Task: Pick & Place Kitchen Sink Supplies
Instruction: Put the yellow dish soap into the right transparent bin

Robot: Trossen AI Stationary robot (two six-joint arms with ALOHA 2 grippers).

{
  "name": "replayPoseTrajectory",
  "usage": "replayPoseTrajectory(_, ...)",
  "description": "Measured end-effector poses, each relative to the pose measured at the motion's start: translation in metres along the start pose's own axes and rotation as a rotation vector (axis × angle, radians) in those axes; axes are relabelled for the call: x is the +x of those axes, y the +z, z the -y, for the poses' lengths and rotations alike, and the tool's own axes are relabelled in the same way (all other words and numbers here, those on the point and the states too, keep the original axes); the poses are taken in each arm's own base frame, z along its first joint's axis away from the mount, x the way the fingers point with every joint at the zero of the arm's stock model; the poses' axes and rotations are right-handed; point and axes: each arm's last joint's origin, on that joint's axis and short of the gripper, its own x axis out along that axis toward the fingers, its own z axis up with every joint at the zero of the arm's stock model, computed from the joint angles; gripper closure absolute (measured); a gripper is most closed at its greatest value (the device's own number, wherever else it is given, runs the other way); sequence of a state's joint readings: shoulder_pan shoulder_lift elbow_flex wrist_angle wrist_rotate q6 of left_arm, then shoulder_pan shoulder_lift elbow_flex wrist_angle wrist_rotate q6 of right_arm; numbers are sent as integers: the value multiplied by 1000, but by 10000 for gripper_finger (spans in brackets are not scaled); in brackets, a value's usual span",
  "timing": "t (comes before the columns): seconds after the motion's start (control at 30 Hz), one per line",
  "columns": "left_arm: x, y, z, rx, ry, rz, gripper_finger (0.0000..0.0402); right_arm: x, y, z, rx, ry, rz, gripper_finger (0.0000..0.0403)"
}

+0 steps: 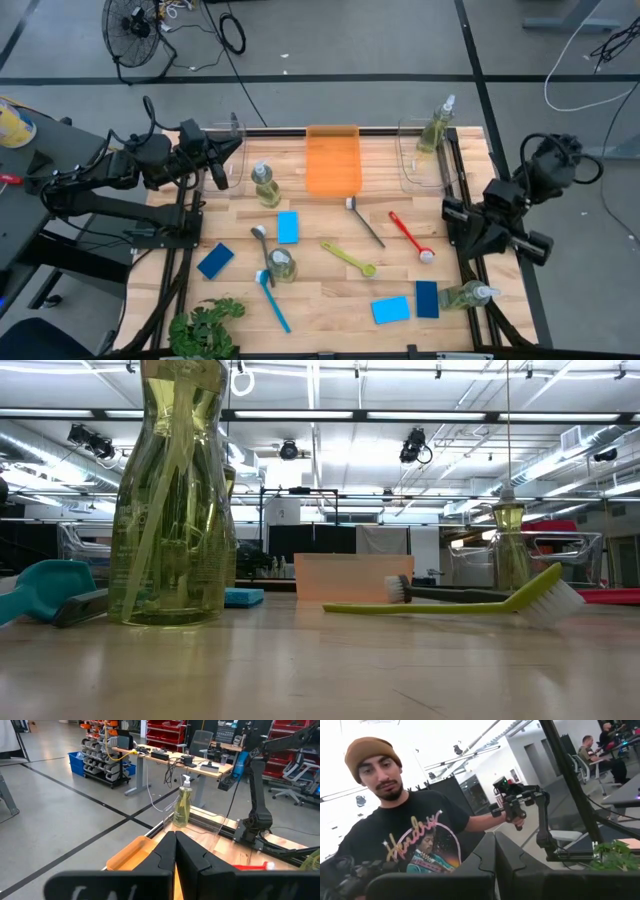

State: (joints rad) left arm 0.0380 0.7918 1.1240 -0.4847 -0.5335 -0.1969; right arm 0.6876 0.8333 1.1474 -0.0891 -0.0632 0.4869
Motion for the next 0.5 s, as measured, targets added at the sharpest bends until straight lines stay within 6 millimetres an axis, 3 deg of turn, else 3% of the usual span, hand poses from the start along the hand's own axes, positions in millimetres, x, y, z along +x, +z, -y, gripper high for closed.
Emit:
replayPoseTrajectory(0.23,0,0,0,-1,0,0,390,7,3,-21,-104,21,-21,403)
replayPoseTrajectory(0.5,0,0,0,-1,0,0,390,10,8,-40,-165,15,-216,403)
